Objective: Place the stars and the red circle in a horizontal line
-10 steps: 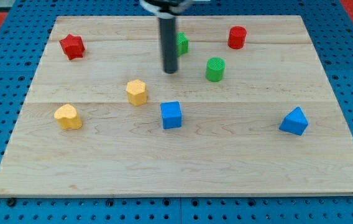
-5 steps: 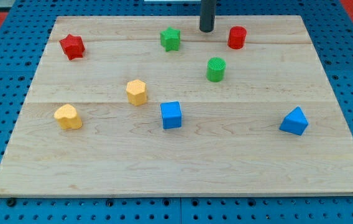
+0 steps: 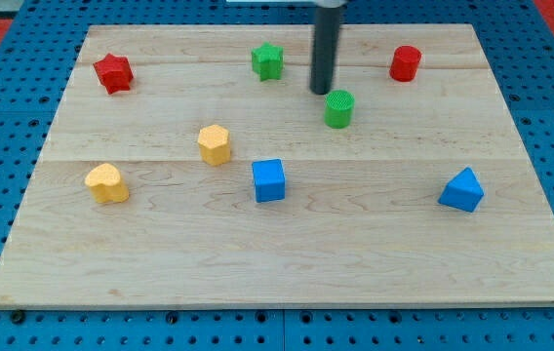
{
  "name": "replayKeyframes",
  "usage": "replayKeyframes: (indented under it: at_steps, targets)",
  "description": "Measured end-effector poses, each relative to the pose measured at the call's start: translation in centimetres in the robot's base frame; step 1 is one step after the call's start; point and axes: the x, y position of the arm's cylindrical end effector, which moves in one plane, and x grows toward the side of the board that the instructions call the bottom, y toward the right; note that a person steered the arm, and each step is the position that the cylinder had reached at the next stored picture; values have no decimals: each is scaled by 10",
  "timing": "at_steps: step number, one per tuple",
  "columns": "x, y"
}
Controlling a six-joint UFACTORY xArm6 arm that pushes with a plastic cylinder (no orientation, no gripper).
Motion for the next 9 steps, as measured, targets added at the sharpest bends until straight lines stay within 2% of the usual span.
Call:
replayKeyframes:
  at_steps: [1,2,3,4,5,6,7,9]
  targets:
    - [1,-92]
    - [27,-151]
    - [27,-213]
    - [-15,-262]
    - [-20,-250]
    - [-28,-212]
    - [11,-182]
    - [22,-171]
